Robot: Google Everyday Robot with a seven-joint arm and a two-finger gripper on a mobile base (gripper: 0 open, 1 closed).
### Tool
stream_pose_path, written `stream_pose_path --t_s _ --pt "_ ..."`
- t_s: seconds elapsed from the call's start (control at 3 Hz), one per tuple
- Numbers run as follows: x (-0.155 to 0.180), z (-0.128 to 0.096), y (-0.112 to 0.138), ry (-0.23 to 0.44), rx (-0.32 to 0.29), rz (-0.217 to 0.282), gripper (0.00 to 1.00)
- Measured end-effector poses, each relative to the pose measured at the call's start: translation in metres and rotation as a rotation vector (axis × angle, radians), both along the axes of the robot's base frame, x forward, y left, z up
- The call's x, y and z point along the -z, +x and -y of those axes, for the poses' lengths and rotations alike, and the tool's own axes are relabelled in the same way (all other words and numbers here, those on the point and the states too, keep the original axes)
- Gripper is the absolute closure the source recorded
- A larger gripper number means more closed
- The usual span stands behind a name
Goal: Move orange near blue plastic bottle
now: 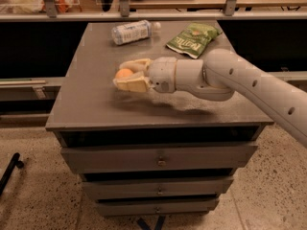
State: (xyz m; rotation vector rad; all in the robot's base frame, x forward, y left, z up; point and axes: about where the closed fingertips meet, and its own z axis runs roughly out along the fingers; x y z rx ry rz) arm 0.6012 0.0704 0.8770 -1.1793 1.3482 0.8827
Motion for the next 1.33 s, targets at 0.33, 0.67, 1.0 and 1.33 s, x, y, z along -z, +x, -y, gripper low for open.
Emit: stream_pose_path --t_s 0.33,0.67,1.0,1.33 --pt "-0.027 0.022 0.033 0.077 0.136 0.039 1.0" --pt "-0.041 0.04 0.065 0.062 0.3 0.044 1.0" --pt "-0.041 0.057 0.097 -0.007 0.452 0.023 1.0" --pt "-0.026 0.076 0.123 -0.032 0.545 -0.026 1.0"
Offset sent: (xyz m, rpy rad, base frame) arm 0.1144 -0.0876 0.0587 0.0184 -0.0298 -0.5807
